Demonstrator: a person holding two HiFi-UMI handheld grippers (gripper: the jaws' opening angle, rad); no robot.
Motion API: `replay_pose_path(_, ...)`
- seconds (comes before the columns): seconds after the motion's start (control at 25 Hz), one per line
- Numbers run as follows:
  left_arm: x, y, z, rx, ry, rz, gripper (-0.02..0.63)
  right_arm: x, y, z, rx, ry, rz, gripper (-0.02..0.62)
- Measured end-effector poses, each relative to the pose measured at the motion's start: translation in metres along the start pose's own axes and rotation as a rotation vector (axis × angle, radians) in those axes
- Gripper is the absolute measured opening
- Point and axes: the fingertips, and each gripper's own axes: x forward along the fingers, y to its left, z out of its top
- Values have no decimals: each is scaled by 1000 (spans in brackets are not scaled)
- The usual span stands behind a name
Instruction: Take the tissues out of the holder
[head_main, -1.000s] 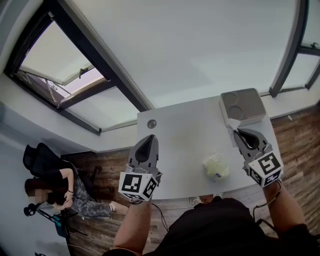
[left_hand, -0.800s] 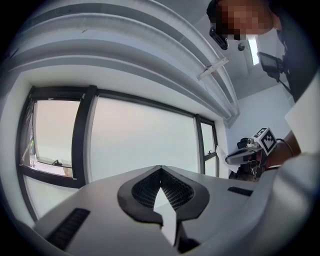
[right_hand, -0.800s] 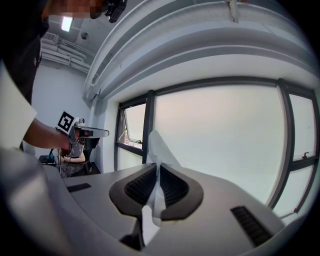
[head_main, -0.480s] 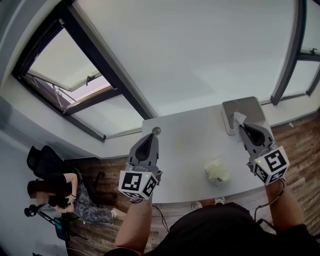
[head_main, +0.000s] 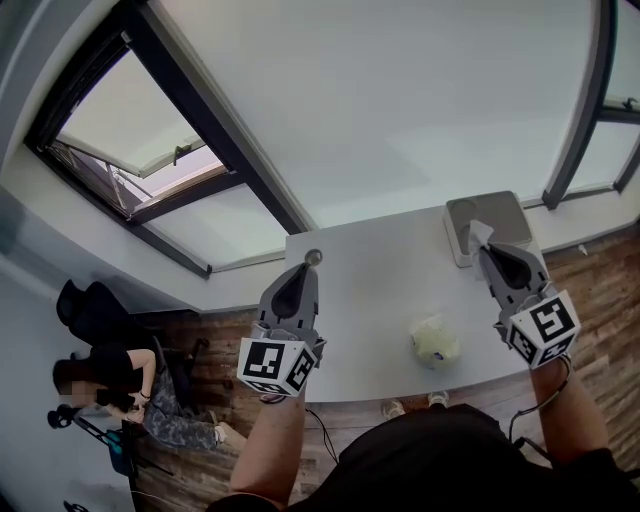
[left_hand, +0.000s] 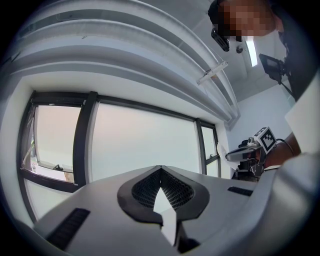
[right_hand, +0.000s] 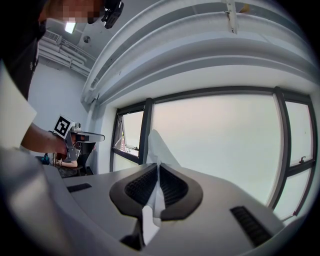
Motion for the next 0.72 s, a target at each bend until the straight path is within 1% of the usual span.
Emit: replay_pose_path(0.72, 9, -4, -1, 10, 7, -7, 5, 5, -7, -1, -10, 1, 14, 17)
